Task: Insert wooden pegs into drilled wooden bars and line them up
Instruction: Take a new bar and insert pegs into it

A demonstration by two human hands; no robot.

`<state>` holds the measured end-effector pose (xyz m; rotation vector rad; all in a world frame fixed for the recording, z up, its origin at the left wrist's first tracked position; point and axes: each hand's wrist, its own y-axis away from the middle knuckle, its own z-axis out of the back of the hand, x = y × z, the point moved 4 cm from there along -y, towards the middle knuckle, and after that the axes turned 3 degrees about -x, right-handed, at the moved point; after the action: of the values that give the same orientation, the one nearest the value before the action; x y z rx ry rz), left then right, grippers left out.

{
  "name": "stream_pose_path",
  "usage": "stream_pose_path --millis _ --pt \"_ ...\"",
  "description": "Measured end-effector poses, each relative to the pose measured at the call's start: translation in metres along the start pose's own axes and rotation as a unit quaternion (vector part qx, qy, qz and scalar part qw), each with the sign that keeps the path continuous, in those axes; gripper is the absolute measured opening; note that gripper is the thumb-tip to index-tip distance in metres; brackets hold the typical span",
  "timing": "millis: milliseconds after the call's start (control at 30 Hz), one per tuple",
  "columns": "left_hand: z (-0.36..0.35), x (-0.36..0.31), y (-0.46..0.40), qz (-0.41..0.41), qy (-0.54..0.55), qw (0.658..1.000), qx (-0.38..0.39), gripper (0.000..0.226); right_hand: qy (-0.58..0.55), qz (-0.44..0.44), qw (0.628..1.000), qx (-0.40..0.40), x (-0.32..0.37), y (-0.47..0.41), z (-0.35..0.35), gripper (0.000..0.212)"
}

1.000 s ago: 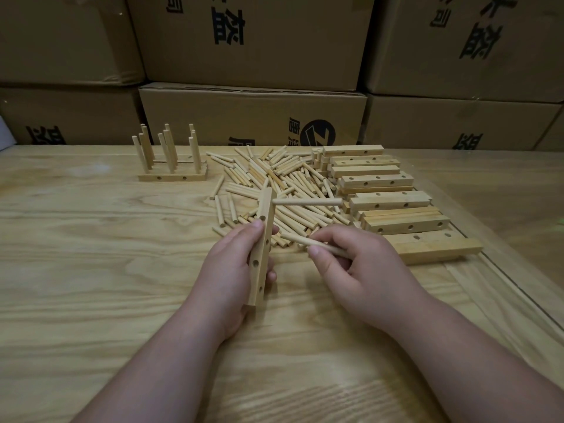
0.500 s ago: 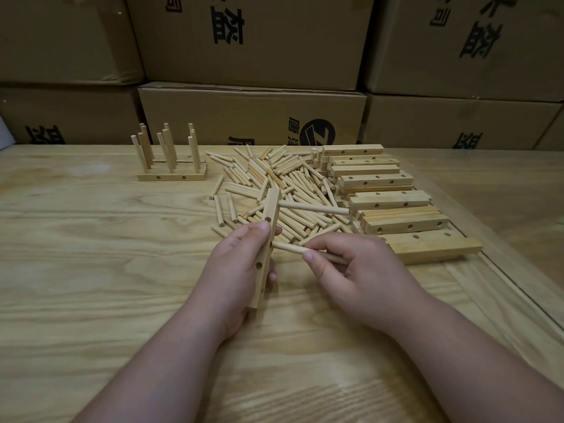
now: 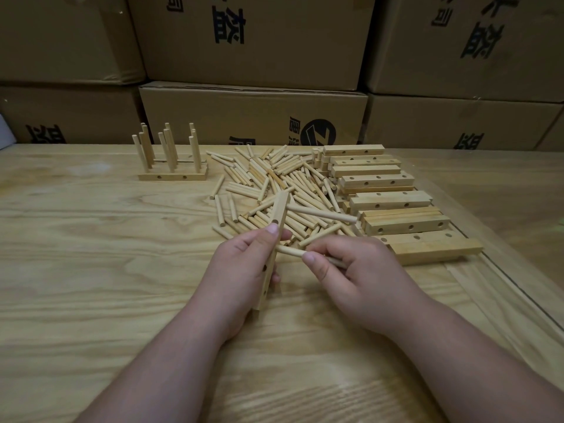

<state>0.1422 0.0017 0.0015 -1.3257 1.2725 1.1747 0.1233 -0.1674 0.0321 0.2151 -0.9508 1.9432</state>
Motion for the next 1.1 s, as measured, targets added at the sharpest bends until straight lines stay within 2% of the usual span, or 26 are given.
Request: stream_pose_path --millis 167,333,533,600,733,800,867,933,1000,1100 --pt "0.000 0.000 0.001 0.004 0.001 1.000 -0.004 0.028 -0.010 -0.034 0.999 0.006 -0.003 -0.001 -0.003 0.020" --pt "0.000 -0.001 0.001 0.000 -0.001 1.000 -0.008 0.027 -0.069 -0.093 0.993 0.018 -0.005 0.001 -0.008 0.016" --pt "0.000 -0.001 0.001 -0.006 -0.005 1.000 -0.010 0.025 -0.137 -0.167 0.976 0.040 -0.006 0.001 -0.011 0.022" --pt "0.000 -0.001 0.001 -0.008 -0.010 1.000 -0.007 0.025 -0.116 -0.160 0.979 0.048 -0.005 0.001 -0.009 0.023" --pt "-0.004 -0.001 0.003 -0.007 -0.022 1.000 0.009 0.028 0.058 -0.058 0.994 0.066 0.004 -0.002 -0.003 0.024" --pt "-0.003 -0.001 0.003 -0.008 -0.020 1.000 0.007 0.028 0.086 -0.029 0.995 0.049 0.006 -0.003 -0.003 0.030" --pt "-0.002 -0.001 0.004 -0.010 -0.021 1.000 0.004 0.028 0.048 -0.037 0.998 0.035 0.004 -0.001 -0.005 0.032" --pt "-0.002 -0.002 0.004 -0.011 -0.028 1.000 0.002 0.026 -0.027 -0.077 0.996 0.035 0.002 0.001 -0.008 0.022" --pt "-0.001 -0.002 0.004 -0.012 -0.030 0.999 0.002 0.025 -0.087 -0.114 0.989 0.035 0.002 0.002 -0.010 0.021" --pt "-0.002 -0.002 0.004 -0.008 -0.031 0.999 0.004 0.025 -0.094 -0.126 0.987 0.040 0.005 0.001 -0.011 0.024"
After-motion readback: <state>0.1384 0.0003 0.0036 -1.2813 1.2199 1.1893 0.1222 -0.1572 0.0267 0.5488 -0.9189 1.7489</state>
